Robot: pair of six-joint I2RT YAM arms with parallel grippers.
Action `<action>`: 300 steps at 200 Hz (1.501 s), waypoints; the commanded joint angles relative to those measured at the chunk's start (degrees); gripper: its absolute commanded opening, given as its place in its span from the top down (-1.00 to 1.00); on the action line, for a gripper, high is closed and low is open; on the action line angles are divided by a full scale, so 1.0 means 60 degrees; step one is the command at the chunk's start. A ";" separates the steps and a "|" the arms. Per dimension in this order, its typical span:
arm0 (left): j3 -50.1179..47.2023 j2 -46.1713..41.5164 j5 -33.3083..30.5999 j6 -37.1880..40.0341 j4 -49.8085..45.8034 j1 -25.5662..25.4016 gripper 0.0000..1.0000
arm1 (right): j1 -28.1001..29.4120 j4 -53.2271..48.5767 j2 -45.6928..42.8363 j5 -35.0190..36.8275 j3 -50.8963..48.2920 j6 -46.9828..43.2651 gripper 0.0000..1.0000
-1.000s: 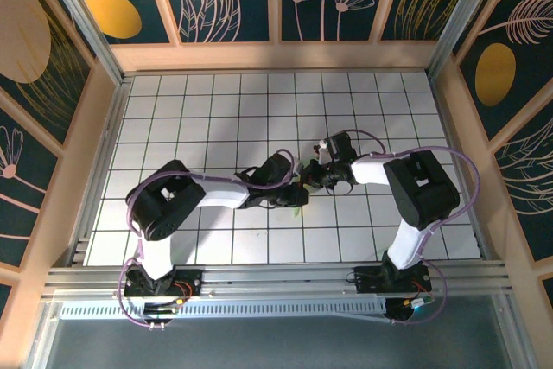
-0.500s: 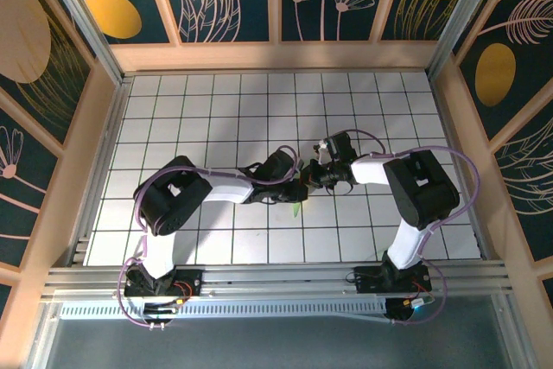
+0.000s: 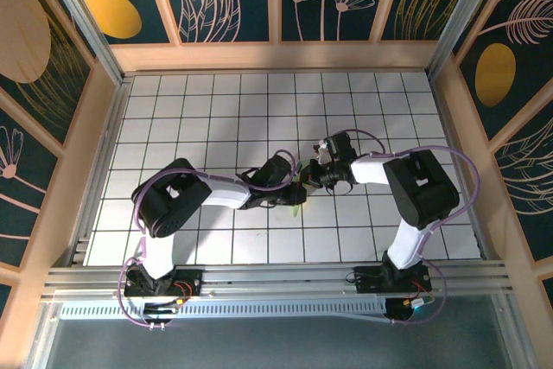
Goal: Fold a paper plane with a square sheet of paper (fold left side to right side)
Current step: Fold the wing for the fifth time at the center of the table, then turn over the paper plane at the center of the table.
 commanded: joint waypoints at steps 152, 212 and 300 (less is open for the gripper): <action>-0.3111 -0.5159 -0.2349 -0.0814 -0.0687 -0.0253 0.57 | 0.0103 -0.2752 -0.1220 0.2530 0.1820 -0.1067 0.33; -0.3118 -0.6090 -0.5146 -0.0779 -0.1561 0.0268 0.15 | 0.1537 -0.5151 -0.1407 0.6008 0.2592 -0.0679 -0.22; -0.3426 -0.6463 -0.6098 -0.1184 -0.2036 0.0282 -0.02 | 0.2806 -0.6100 0.0647 0.7407 0.3913 -0.0281 -0.23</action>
